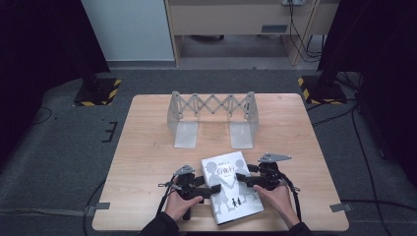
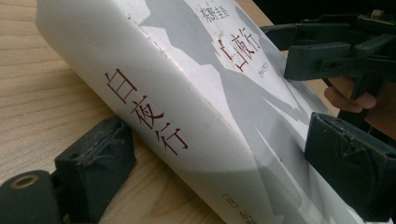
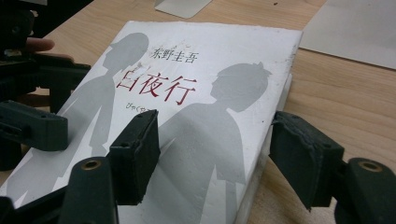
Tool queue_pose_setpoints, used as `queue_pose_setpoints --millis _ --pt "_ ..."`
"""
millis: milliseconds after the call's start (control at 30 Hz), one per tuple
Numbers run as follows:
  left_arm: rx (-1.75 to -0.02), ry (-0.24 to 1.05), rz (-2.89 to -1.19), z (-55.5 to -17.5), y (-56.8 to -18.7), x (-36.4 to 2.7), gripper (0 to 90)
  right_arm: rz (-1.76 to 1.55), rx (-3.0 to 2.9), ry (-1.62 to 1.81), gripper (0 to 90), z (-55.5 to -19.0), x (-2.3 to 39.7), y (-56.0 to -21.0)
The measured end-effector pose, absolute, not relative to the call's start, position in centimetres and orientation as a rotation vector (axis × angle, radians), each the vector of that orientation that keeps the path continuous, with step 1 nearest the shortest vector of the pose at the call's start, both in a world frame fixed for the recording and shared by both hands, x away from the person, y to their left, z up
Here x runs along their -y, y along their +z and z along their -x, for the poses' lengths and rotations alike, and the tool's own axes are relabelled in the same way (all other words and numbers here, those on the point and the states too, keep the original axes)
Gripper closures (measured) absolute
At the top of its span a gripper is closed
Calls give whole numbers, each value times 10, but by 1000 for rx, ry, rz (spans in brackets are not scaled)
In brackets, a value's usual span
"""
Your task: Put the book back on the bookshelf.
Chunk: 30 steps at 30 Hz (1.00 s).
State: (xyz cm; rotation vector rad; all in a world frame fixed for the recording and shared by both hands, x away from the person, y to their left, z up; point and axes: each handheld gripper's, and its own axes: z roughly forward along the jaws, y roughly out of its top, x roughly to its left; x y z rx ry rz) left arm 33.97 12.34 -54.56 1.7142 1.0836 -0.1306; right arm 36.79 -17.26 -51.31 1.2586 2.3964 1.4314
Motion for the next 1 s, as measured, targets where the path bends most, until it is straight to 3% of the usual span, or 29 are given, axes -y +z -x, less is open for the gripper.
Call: queue_pose_setpoints --millis 633,1000 --pt "-1101 -115 -1702 -339 -545 -121 77 -1323 -2416 1482 301 -370 172 -520" --pt "-1093 -91 -1726 -337 -544 -114 0 -1333 -2412 1483 305 -370 172 -520"
